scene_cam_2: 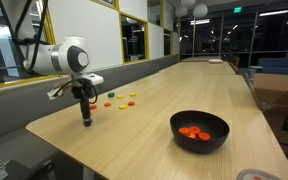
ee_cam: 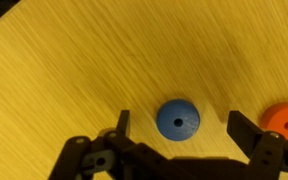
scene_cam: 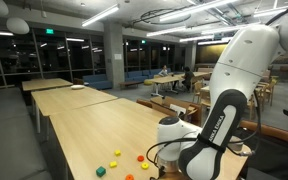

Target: Put some of the rings in the bowl

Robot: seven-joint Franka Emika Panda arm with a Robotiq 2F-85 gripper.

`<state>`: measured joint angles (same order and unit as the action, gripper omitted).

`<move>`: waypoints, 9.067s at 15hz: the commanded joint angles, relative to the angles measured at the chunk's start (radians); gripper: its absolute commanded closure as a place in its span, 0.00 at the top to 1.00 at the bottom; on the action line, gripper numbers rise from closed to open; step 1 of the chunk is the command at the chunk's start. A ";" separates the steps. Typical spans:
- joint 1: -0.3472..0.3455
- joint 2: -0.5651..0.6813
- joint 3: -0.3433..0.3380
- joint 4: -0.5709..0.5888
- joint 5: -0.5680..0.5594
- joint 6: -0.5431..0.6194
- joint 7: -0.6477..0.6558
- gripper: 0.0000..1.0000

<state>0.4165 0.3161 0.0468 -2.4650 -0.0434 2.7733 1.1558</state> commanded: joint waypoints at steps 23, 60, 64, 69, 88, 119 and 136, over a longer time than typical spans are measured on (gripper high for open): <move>-0.108 -0.252 -0.079 -0.192 -0.022 0.096 0.017 0.23; -0.425 -0.139 -0.112 0.174 0.267 -0.330 -0.667 1.00; -0.326 -0.074 -0.041 0.239 0.217 -0.366 -0.603 1.00; -0.218 0.027 -0.002 0.334 0.121 -0.392 -0.551 1.00; -0.016 0.151 -0.003 0.352 0.022 -0.152 -0.417 1.00; 0.025 0.129 0.019 0.279 0.033 -0.160 -0.368 1.00; 0.010 0.117 0.024 0.281 0.033 -0.173 -0.380 0.18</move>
<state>0.4380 0.4545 0.0646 -2.1803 -0.0050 2.6216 0.7791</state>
